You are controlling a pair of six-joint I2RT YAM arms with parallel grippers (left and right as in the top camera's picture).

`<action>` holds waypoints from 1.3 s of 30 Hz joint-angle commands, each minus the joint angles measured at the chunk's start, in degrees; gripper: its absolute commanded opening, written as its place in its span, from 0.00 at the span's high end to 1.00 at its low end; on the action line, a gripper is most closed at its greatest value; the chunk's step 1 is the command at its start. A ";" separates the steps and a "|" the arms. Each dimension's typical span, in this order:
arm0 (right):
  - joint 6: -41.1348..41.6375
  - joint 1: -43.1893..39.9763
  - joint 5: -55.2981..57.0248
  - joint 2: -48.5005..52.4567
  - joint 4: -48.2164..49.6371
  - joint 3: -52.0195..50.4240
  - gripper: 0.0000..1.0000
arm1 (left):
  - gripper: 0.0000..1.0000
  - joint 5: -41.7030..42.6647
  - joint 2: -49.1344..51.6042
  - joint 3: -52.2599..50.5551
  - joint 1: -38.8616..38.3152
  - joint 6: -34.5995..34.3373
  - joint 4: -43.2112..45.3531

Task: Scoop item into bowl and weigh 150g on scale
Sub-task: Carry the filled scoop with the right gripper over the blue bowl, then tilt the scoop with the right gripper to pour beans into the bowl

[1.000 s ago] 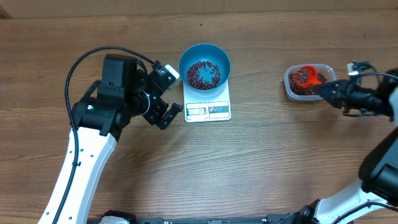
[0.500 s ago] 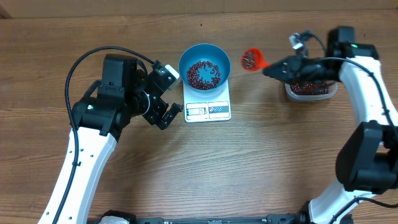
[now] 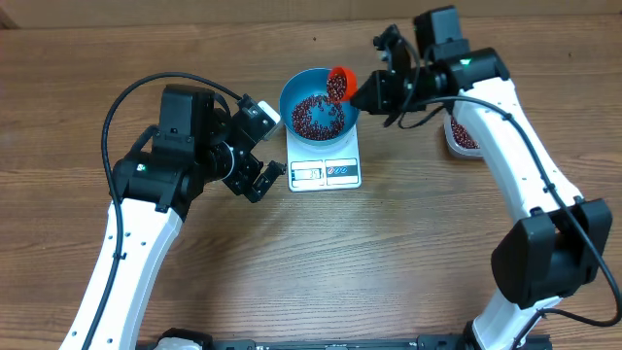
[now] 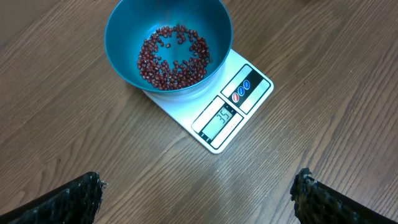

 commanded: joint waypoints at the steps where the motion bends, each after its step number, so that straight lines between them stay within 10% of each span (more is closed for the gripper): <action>1: -0.26 4.13 15.50 0.37 -1.01 5.38 0.96 | 0.01 0.81 -0.92 0.87 0.31 -0.59 -0.11; 25: -11.13 18.58 44.83 0.31 -9.49 14.91 0.96 | 0.00 0.81 -0.92 0.87 0.31 -0.59 -0.11; 39: -10.51 15.23 38.27 -1.31 -9.46 14.95 0.96 | 0.01 0.81 -0.92 0.87 0.31 -0.59 -0.11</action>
